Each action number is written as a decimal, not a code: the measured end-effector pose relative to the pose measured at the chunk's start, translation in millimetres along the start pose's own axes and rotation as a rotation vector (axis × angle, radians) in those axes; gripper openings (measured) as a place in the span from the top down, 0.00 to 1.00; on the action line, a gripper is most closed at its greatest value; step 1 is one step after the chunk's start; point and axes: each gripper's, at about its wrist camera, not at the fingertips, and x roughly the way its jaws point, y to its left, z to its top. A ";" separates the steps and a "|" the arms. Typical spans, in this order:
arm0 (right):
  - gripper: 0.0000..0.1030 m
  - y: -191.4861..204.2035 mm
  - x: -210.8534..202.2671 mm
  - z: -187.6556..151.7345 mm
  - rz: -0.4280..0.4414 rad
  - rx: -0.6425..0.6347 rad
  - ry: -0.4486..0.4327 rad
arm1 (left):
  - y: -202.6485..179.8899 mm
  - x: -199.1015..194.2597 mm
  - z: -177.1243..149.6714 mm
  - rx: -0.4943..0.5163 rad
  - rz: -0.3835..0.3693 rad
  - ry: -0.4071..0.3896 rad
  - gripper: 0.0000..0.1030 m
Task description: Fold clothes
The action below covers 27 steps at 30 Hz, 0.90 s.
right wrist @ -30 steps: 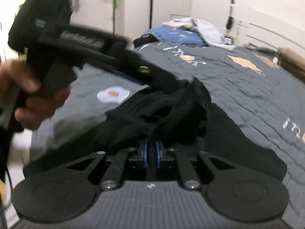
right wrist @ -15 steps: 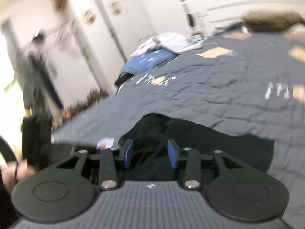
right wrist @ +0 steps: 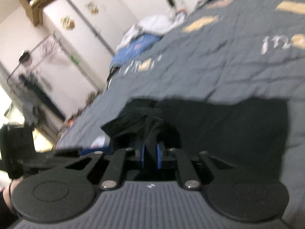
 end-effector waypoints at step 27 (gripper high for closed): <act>0.79 -32.1 -33.9 -2.8 -0.250 -0.006 -0.021 | 2.9 -13.5 8.7 -0.044 -0.038 -0.091 0.29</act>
